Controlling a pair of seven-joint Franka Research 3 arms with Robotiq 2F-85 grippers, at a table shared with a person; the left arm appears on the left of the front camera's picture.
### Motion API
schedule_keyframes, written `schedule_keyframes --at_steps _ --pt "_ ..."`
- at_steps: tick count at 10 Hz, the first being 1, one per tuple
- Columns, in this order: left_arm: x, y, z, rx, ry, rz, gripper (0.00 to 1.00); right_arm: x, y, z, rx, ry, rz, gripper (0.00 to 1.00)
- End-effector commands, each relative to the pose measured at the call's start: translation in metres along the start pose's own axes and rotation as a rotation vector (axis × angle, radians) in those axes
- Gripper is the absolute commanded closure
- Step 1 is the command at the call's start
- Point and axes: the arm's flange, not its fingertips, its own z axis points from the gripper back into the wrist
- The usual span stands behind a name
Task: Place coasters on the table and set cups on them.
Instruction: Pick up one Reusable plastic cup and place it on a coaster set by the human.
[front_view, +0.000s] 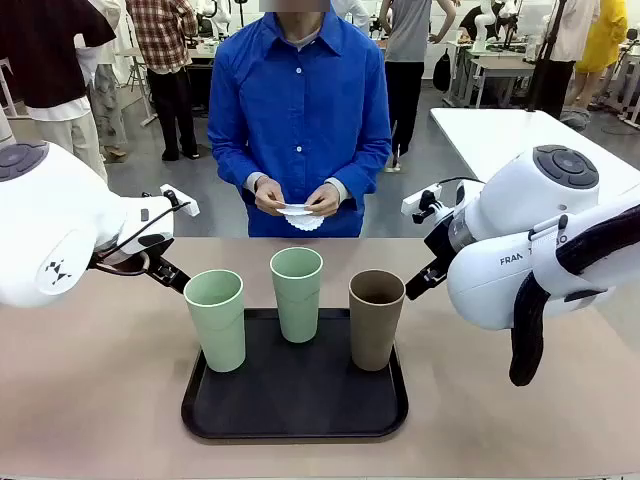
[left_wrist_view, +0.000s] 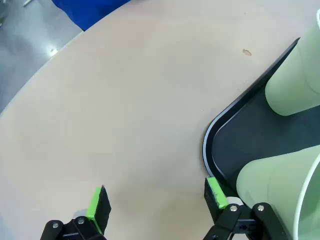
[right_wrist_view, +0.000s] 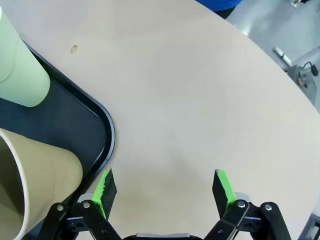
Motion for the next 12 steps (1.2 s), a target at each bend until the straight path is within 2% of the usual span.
schedule_keyframes --at_steps 1,11,12 --pt "0.0 0.0 0.0 0.0 0.0 0.0 0.0 0.0 0.0 0.0 0.0 0.0 0.0 0.0" --pt "0.0 0.0 0.0 0.0 0.0 0.0 0.0 0.0 0.0 0.0 0.0 0.0 0.0 0.0" --pt "0.007 0.007 0.017 0.134 0.049 -0.1 0.0 0.005 -0.01 0.017 0.017 0.05 -0.037 0.0"
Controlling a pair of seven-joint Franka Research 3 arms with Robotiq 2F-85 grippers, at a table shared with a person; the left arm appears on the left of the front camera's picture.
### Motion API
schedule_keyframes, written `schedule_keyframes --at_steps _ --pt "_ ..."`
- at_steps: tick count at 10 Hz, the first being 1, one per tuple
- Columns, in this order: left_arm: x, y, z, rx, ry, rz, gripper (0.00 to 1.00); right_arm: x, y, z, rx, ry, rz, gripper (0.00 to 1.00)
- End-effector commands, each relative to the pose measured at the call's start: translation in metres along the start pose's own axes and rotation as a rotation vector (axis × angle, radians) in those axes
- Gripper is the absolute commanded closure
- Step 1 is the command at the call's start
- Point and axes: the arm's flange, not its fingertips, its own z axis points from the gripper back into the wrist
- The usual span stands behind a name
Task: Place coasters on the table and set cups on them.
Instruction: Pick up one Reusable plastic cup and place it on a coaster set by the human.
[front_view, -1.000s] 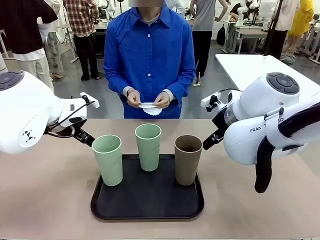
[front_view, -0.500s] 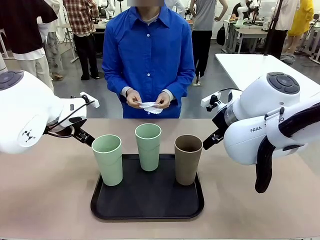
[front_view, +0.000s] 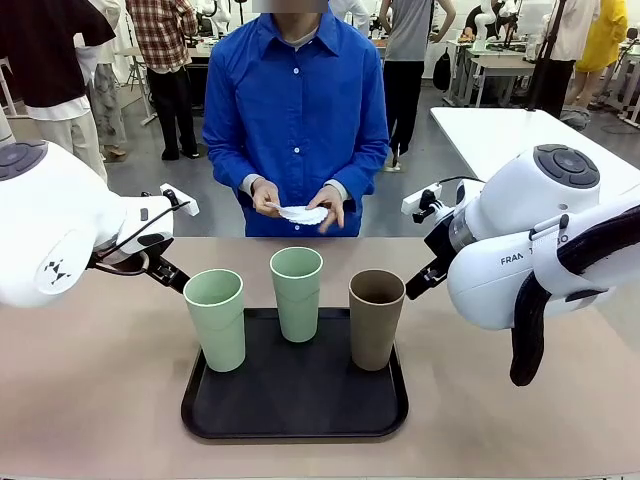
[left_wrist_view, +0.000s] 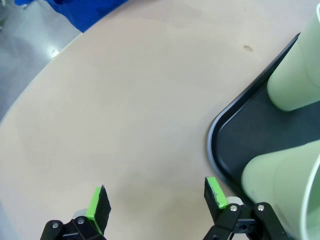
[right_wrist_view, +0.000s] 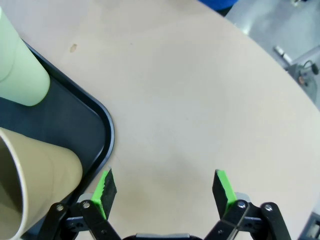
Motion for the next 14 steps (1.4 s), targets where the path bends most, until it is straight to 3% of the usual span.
schedule_keyframes --at_steps 1,3,4,6,7,8,9,12,13,14 --pt "0.007 0.014 0.039 0.086 0.041 -0.052 0.0 0.005 -0.017 0.037 -0.018 0.077 -0.074 0.0" --pt "-0.009 0.02 0.093 -0.023 0.116 -0.086 0.0 -0.012 0.012 0.101 -0.045 0.164 -0.101 0.0" --pt "-0.02 0.014 0.126 -0.215 0.126 -0.048 0.0 -0.025 0.037 0.136 -0.02 0.2 -0.138 0.0" --pt "-0.047 -0.013 0.18 -0.361 0.198 0.063 0.0 -0.068 0.087 0.183 -0.048 0.273 -0.164 0.0" --pt "-0.057 -0.02 0.188 -0.366 0.217 0.075 0.0 -0.088 0.092 0.18 -0.048 0.298 -0.187 0.0" --pt "-0.063 -0.023 0.18 -0.286 0.218 0.114 0.0 -0.098 0.077 0.162 -0.093 0.3 -0.234 0.0" --pt "-0.035 -0.02 0.176 -0.391 0.175 -0.005 0.0 -0.032 0.075 0.193 -0.069 0.285 -0.151 0.0" --pt "-0.044 -0.021 0.19 -0.371 0.201 0.031 0.0 -0.032 0.075 0.193 -0.069 0.285 -0.151 0.0" --pt "-0.052 0.017 0.178 -0.598 0.096 0.199 0.0 -0.037 0.081 0.2 -0.081 0.295 -0.17 0.0" --pt "-0.062 0.043 0.177 -0.758 0.0 0.305 0.0 -0.054 0.053 0.214 0.147 0.124 -0.294 0.0"
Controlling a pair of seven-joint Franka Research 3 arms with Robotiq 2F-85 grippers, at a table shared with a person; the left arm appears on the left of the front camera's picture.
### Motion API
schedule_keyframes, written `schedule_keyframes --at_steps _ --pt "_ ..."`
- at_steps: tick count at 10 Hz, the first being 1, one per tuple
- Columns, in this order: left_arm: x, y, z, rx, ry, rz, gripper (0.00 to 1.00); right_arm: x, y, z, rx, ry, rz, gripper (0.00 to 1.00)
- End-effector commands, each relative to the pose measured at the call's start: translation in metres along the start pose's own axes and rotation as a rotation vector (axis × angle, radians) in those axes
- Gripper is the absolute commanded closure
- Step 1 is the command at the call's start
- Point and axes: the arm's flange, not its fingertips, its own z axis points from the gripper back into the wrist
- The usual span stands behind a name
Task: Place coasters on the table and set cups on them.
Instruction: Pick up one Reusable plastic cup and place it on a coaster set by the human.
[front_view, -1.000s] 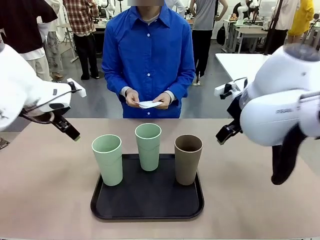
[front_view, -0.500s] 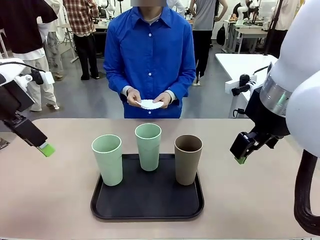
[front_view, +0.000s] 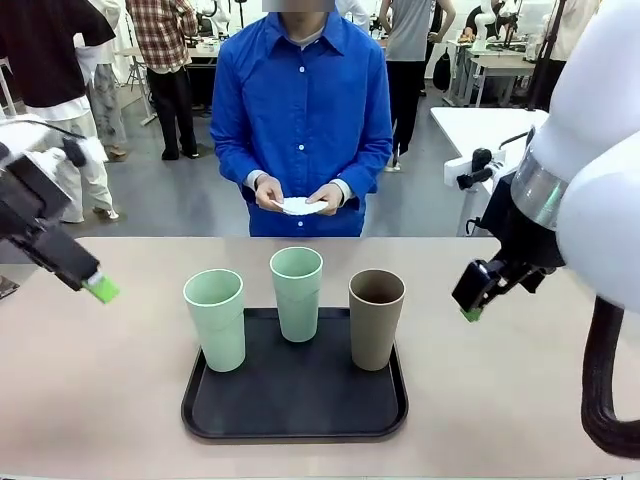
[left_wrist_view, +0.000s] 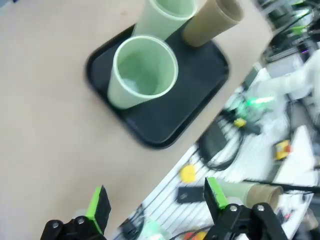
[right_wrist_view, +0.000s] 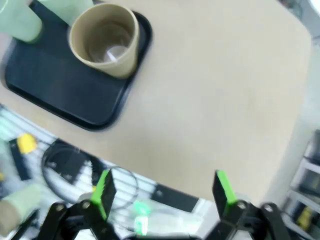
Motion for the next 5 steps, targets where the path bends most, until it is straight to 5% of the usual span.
schedule_keyframes --at_steps 1,3,5 --pt "-0.008 0.058 0.027 -0.399 -0.223 0.148 0.0 -0.025 -0.045 0.013 0.403 -0.237 -0.149 0.0" --pt "-0.025 0.107 0.035 -0.666 -0.35 0.338 0.0 -0.04 -0.086 0.015 0.723 -0.33 -0.37 0.0" --pt "-0.051 0.153 0.038 -0.8 -0.429 0.495 0.0 -0.058 -0.122 -0.007 0.86 -0.255 -0.558 0.0"
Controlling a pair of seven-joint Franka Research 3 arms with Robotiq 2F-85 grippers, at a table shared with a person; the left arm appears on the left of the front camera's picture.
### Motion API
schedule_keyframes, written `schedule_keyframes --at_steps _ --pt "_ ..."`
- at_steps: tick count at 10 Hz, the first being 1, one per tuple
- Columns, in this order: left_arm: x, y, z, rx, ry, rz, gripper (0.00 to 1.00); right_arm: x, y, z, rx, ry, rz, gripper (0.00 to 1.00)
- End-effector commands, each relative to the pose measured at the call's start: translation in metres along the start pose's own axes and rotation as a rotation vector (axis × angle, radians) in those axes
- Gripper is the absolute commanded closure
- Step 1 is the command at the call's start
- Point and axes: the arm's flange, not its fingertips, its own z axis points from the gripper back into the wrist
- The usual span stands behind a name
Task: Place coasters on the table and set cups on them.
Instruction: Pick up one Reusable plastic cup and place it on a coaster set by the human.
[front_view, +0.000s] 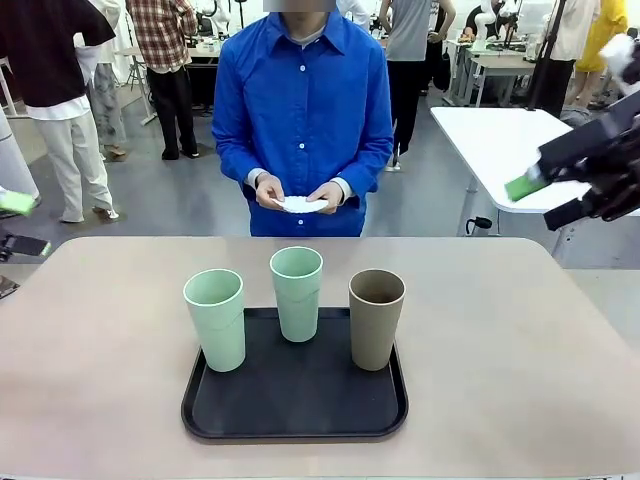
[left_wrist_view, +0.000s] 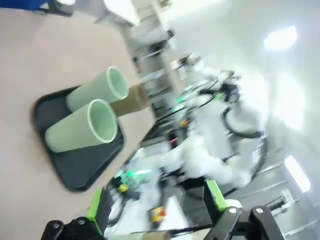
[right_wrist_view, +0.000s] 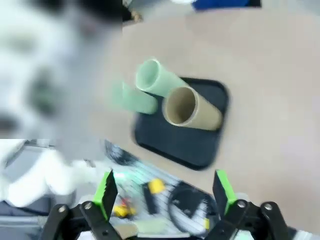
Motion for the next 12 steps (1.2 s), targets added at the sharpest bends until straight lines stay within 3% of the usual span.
schedule_keyframes --at_steps 1,5,7,12 --pt "0.009 0.032 0.026 -0.116 -0.118 0.171 0.0 -0.053 -0.074 -0.038 0.171 0.046 -0.253 0.0" --pt "0.002 0.055 0.075 -0.067 -0.15 0.258 0.0 -0.088 -0.146 -0.036 0.23 0.119 -0.429 0.0" --pt "0.001 0.062 0.083 -0.029 -0.156 0.279 0.0 -0.102 -0.172 -0.034 0.252 0.107 -0.464 0.0" --pt "0.001 0.059 0.08 0.059 -0.169 0.337 0.0 -0.117 -0.194 -0.03 0.288 0.057 -0.532 0.0"
